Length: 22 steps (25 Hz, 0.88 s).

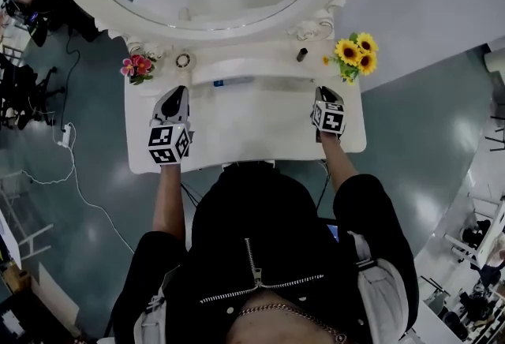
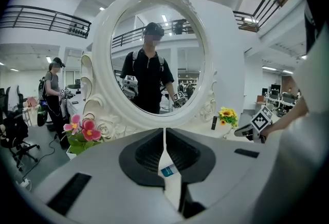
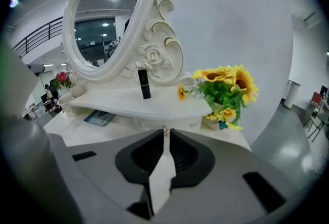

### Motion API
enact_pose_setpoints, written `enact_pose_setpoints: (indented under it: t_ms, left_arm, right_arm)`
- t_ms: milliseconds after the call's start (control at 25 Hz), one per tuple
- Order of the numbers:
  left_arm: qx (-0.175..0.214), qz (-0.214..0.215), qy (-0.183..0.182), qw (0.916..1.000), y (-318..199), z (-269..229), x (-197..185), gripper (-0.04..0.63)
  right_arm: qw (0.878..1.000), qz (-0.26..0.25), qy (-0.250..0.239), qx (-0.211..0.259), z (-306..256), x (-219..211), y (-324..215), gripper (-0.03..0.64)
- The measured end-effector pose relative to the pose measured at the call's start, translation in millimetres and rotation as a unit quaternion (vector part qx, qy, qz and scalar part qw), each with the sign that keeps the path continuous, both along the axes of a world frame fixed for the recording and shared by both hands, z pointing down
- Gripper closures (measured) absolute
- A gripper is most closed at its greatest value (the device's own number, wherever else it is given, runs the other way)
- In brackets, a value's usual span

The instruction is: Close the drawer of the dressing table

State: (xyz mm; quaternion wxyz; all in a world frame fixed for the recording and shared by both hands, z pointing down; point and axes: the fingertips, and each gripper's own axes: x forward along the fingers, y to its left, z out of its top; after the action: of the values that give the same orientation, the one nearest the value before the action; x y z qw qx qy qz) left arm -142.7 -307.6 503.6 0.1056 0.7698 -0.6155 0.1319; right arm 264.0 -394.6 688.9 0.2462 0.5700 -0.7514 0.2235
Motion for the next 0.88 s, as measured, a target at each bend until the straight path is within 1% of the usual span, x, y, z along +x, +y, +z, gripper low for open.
enact_pose_setpoints:
  t_ms: [40,80,200,320,480,600,720,880]
  left_arm:
    - [0.004,0.006,0.001,1.0,-2.5,-1.6,0.5,0.565]
    - [0.008,0.012,0.002,0.9999,-4.9,-3.2,0.8,0.565]
    - [0.02,0.028,0.004,0.9994,-10.1,-8.9,0.8,0.565]
    - [0.032,0.04,0.005,0.9987,-13.1,-16.8,1.3,0.565]
    - [0.043,0.052,0.008,0.9977,-15.9,-27.2,3.2,0.565]
    - [0.051,0.06,0.006,0.9969,-17.9,-32.6,2.6,0.565]
    - [0.055,0.06,0.011,0.9966,-17.6,-34.7,1.2,0.565]
    - [0.059,0.058,0.015,0.9964,-14.4,-38.8,-3.4,0.565]
  right_arm:
    - [1.0,0.003,0.0,0.007,-8.5,-1.5,0.5,0.596]
    - [1.0,0.004,-0.001,0.016,-18.6,-4.8,0.4,0.612]
    - [0.998,-0.007,-0.012,0.056,-55.7,-25.2,-1.1,0.612]
    - [0.994,-0.027,-0.035,0.1,-99.4,-53.2,-1.1,0.612]
    - [0.984,-0.059,-0.071,0.152,-155.0,-92.6,1.6,0.614]
    - [0.975,-0.078,-0.084,0.189,-189.8,-116.9,4.6,0.614]
    - [0.968,-0.091,-0.086,0.216,-212.6,-131.9,8.7,0.614]
    - [0.963,-0.104,-0.082,0.233,-225.6,-146.4,15.4,0.614]
